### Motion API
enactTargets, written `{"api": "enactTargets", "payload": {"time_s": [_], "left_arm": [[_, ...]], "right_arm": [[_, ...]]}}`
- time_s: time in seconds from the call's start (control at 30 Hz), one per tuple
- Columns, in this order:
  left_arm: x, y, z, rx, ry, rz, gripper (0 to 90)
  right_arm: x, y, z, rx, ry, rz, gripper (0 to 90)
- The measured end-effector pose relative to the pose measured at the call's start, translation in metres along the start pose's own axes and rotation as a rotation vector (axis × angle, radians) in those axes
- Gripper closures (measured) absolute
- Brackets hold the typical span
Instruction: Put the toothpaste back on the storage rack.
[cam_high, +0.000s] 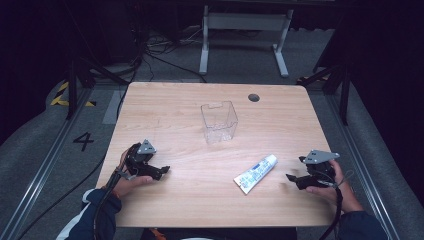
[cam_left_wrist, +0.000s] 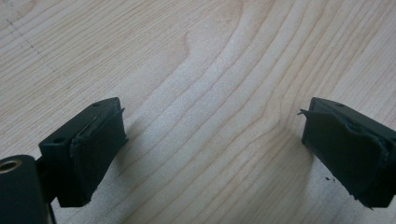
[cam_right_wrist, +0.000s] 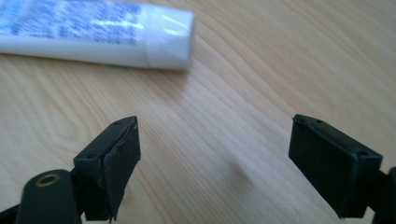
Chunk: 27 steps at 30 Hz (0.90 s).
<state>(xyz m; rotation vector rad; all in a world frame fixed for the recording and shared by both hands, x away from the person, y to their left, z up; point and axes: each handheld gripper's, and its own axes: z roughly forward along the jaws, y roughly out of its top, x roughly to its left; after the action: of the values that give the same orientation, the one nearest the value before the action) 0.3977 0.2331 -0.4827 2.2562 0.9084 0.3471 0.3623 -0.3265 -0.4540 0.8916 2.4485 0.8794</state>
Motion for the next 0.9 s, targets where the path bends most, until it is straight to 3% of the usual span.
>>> {"api": "enactTargets", "payload": {"time_s": [0.03, 0.1, 0.13, 0.23, 0.43, 0.63, 0.9], "left_arm": [[0.0, 0.0, 0.0, 0.0, 0.002, -0.001, 6.5], [0.0, 0.0, 0.0, 0.002, 0.005, 0.005, 6.5], [0.0, 0.0, 0.0, 0.002, 0.005, 0.005, 6.5], [0.0, 0.0, 0.0, 0.001, 0.006, 0.005, 6.5], [0.001, 0.0, 0.0, -0.001, 0.012, 0.011, 6.5], [-0.001, 0.0, 0.0, 0.001, 0.008, -0.007, 6.5], [-0.001, -0.001, -0.001, 0.0, 0.007, -0.013, 6.5]], "right_arm": [[0.006, 0.012, -0.003, -0.004, 0.032, -0.052, 18.3], [0.008, 0.016, -0.004, -0.004, 0.044, -0.075, 18.7], [0.012, 0.024, -0.004, 0.008, 0.066, -0.13, 19.8], [0.02, 0.04, -0.002, 0.027, 0.102, -0.208, 20.4], [0.031, 0.066, 0.009, 0.05, 0.177, -0.305, 21.1], [0.043, 0.083, 0.027, 0.14, 0.238, -0.413, 22.6], [0.059, 0.096, 0.047, 0.215, 0.267, -0.505, 19.2]]}}
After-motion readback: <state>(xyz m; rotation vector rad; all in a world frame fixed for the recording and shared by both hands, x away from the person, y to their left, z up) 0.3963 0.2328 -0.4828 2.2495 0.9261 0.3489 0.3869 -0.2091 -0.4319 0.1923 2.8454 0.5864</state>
